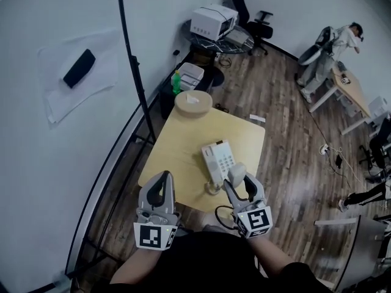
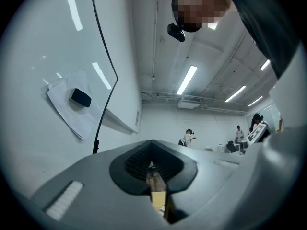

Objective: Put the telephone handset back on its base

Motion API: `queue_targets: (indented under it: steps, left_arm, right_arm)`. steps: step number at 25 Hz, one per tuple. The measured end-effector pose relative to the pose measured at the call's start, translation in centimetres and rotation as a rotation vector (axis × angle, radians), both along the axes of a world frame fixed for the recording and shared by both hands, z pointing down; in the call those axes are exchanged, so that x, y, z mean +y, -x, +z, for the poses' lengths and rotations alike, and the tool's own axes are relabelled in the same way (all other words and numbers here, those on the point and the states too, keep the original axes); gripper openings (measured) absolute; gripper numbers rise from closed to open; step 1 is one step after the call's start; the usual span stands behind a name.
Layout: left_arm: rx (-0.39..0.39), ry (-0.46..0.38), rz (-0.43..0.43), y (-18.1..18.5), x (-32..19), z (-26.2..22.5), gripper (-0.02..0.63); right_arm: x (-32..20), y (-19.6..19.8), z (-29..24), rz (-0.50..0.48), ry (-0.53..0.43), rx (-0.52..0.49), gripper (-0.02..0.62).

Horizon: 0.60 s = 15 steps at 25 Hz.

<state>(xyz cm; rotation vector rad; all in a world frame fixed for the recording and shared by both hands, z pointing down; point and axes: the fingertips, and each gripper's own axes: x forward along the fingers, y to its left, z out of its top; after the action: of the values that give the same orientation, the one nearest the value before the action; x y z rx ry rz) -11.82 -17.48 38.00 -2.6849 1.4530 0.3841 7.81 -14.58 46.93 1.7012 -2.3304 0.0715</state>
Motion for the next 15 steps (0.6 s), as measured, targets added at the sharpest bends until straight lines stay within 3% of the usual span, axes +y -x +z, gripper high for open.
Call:
queue_targets:
  steps: [9,15]
  left_arm:
    - [-0.002,0.024,-0.056,-1.7,-1.1,0.8,0.0]
    - [-0.02,0.038,-0.097,-1.5,-1.3,1.5,0.0]
  right_arm:
    - [-4.3,-1.2,3.1,-0.057,0.072,0.008,0.235]
    - [-7.3,-1.8,6.5,-0.046,0.15,-0.01,0.235]
